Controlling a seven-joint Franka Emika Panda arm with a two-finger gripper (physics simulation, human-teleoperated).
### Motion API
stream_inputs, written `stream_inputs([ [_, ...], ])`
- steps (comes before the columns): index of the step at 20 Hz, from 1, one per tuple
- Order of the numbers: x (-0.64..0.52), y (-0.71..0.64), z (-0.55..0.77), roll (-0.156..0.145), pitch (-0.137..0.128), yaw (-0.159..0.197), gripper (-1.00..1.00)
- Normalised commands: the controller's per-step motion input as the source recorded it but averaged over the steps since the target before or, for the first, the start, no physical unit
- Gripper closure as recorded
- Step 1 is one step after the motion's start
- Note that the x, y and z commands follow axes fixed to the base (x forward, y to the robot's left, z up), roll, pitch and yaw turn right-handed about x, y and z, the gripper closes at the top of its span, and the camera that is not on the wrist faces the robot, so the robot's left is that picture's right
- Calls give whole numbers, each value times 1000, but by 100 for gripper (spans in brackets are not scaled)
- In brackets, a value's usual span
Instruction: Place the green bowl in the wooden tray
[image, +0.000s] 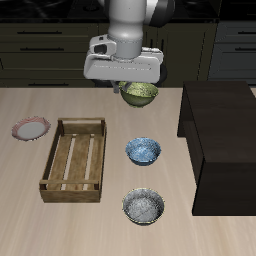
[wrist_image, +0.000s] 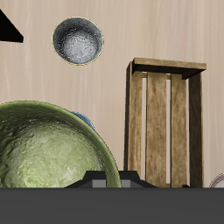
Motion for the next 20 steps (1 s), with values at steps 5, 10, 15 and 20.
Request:
stream_inputs([
  [5, -49, -558, -122, -54, -4, 5, 100],
  [10, 17, -577, -163, -66, -9, -7, 100],
  [15, 22, -289, -235, -2, -4, -17, 100],
  [20, 76, -301, -371, 3, 3, -9, 100],
])
